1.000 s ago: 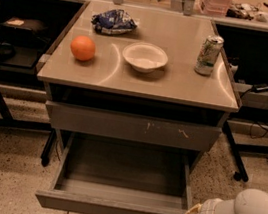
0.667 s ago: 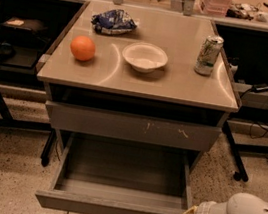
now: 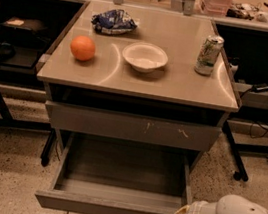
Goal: Close middle drawer
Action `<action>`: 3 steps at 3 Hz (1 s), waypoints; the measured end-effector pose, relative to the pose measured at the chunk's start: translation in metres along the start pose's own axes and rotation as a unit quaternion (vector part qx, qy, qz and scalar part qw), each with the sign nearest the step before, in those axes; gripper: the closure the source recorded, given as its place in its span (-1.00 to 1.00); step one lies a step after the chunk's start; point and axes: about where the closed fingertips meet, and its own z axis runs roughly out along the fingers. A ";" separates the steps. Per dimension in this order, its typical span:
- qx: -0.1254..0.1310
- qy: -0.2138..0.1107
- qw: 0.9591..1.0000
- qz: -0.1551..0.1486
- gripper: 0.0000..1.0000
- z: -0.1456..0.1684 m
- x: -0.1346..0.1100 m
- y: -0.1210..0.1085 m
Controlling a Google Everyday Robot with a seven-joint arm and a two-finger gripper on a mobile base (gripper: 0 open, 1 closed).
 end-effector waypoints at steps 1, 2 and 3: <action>0.006 -0.018 1.000 -0.016 1.00 0.026 -0.010 0.000; 0.009 -0.030 0.999 -0.029 1.00 0.045 -0.014 0.004; 0.012 -0.043 0.998 -0.033 1.00 0.061 -0.012 0.006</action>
Offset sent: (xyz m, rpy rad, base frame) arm 0.0091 0.0438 -0.0515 0.0613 -0.0869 0.0701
